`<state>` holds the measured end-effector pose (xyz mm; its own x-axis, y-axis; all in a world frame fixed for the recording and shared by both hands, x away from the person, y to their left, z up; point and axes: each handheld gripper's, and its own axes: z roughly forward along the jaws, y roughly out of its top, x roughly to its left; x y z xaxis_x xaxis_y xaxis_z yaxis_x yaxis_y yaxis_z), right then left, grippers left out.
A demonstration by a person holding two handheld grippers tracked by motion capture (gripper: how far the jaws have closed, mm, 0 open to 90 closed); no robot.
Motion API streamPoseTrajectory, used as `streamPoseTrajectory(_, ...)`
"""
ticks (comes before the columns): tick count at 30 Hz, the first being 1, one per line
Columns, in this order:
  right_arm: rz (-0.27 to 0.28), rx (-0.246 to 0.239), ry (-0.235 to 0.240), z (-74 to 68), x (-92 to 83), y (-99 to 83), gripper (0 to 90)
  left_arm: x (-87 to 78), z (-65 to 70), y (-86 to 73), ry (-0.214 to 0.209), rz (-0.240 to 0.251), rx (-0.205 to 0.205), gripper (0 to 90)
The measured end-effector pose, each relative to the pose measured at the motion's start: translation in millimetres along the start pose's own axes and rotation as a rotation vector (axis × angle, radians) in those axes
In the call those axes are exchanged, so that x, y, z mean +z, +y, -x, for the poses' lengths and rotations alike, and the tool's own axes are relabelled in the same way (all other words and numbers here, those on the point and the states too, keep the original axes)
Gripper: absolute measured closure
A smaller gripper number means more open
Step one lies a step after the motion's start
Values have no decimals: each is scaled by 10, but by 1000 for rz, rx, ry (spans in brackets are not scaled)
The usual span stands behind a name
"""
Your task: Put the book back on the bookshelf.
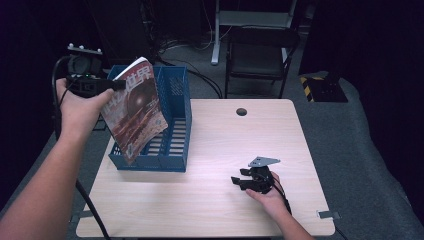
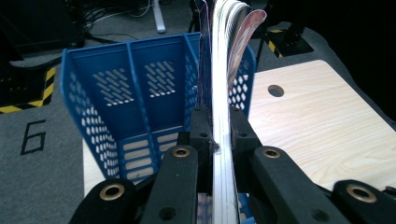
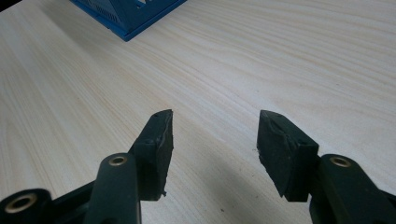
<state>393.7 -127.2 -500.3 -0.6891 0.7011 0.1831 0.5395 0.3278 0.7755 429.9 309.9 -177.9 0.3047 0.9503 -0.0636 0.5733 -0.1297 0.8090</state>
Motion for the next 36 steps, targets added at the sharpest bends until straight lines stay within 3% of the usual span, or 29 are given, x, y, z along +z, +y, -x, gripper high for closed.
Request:
streamPoseTrajectory(16,-10,-1,4,7,7,-7,457,81,-176,64,56,3,-68,836)
streamPoseTrajectory(36,-6,-2,7,11,4,-3,458,239,-148,109,114,23,-87,836)
